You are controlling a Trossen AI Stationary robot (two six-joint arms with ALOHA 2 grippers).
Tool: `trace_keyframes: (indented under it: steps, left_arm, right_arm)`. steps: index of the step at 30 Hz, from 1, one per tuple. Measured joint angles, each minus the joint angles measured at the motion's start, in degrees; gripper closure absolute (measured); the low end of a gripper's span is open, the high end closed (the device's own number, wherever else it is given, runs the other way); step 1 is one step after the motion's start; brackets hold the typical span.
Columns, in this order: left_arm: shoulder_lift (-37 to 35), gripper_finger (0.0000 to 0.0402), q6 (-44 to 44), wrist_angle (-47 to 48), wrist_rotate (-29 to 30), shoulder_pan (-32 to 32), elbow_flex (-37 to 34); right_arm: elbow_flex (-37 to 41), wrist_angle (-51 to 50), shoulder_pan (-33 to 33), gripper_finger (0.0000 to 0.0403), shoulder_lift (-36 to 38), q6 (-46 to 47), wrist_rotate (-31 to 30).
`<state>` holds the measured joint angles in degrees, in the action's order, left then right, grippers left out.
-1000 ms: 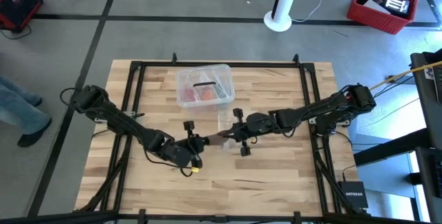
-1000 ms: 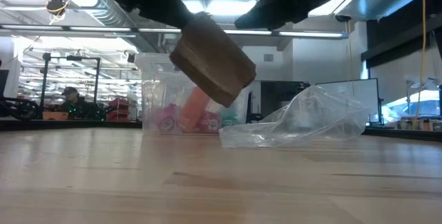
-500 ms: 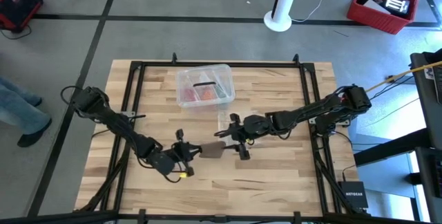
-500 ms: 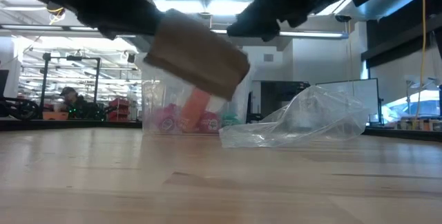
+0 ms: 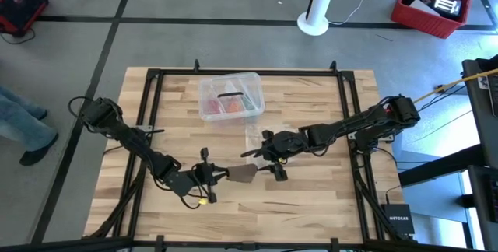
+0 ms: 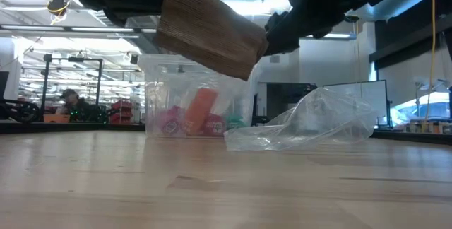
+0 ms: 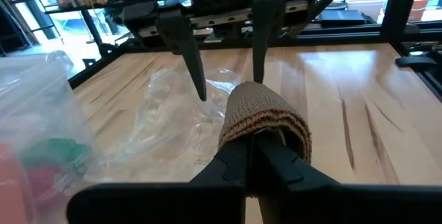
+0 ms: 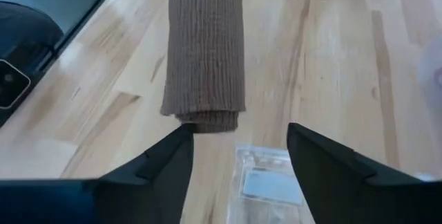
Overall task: Roll bandage
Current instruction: Roll the brown bandage
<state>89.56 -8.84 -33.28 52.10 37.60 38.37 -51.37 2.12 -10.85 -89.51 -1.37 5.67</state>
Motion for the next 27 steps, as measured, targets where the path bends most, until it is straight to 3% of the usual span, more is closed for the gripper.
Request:
trace_keyframes:
  steps: [9, 27]
  left_arm:
    - [0.0, 0.0402, -0.4, 0.3, 0.0, -0.3, 0.0]
    - [0.0, 0.0388, -2.8, 1.3, 0.0, -0.5, 0.0]
  right_arm:
    - [0.0, 1.1, 0.0, 0.0193, 0.2, -0.6, 0.0]
    - [0.0, 1.2, 0.0, 0.0194, 0.1, -0.5, -0.1]
